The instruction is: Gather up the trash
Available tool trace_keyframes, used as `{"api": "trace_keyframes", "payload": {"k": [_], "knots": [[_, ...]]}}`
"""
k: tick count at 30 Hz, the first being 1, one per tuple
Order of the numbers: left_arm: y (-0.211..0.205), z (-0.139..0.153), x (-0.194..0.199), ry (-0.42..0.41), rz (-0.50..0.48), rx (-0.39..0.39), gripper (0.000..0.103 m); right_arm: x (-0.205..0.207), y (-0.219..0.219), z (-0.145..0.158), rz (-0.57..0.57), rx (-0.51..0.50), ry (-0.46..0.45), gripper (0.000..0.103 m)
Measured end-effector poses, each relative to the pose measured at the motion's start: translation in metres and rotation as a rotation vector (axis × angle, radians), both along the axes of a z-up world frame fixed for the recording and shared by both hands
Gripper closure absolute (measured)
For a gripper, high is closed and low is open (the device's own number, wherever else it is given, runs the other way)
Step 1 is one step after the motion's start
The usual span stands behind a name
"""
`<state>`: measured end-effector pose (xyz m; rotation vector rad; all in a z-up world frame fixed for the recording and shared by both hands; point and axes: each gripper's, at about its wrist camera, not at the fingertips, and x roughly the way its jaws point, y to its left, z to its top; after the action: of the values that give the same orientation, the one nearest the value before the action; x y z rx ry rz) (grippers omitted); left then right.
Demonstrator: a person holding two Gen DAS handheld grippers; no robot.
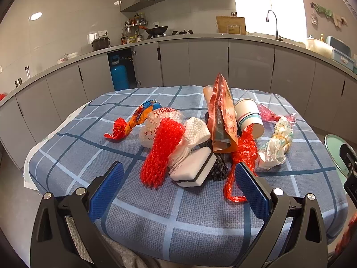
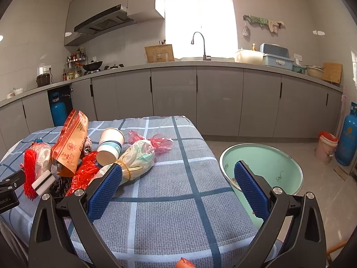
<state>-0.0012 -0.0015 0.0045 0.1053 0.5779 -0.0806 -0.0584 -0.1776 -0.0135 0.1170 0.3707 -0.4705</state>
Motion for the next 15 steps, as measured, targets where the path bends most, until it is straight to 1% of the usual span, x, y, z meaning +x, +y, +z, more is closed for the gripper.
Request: {"api": "trace_keyframes", "payload": {"k": [15], "knots": [[-0.0009, -0.0040, 0.0024, 0.015, -0.001, -0.002, 0.005, 0.0021, 0.0007, 0.0005, 0.004, -0.002, 0.004, 0.004]]}}
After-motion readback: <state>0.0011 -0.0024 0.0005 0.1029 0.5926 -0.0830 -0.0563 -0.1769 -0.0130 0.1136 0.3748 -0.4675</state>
